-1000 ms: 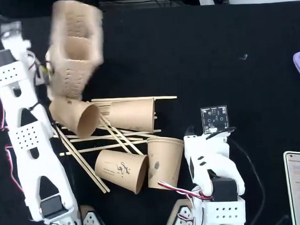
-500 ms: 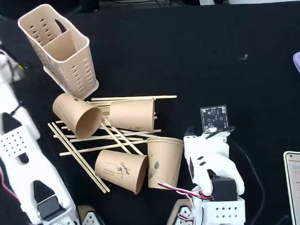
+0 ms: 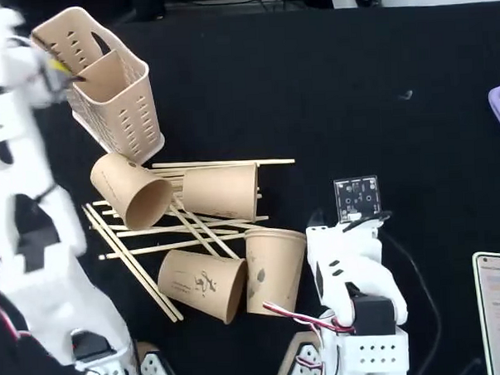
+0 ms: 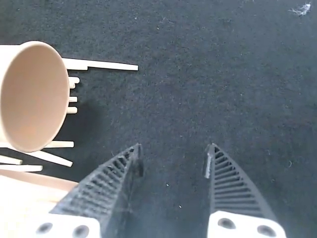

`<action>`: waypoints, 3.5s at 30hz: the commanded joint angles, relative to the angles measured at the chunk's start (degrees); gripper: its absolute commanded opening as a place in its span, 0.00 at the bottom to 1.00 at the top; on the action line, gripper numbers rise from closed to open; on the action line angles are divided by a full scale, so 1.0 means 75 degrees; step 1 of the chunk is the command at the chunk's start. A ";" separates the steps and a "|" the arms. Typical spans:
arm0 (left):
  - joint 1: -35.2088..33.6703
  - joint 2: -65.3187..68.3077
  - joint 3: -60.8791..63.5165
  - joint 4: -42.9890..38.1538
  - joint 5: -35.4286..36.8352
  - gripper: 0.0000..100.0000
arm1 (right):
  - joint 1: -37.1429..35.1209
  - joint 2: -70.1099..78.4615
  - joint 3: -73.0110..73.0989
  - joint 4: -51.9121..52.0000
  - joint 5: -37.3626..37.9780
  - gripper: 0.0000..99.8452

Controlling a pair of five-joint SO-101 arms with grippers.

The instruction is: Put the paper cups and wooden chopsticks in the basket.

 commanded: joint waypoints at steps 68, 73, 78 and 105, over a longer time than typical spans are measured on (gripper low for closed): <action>0.2233 -0.0434 0.2292 -0.0856 -0.1465 0.03 | 0.0516 -0.0674 -0.2327 -0.0633 0.0223 0.21; 0.2960 -0.0363 0.1201 0.0012 -0.3165 0.03 | 0.0504 0.0100 -0.3030 -0.1407 0.0152 0.21; 0.3487 -0.0410 0.1928 0.0000 -0.3692 0.03 | 0.0434 0.2151 -0.4882 -0.1500 -0.0809 0.21; 0.3722 -0.0363 0.2303 -0.0399 -0.3716 0.03 | -0.1793 1.3556 -1.0989 -0.3681 -0.0527 0.21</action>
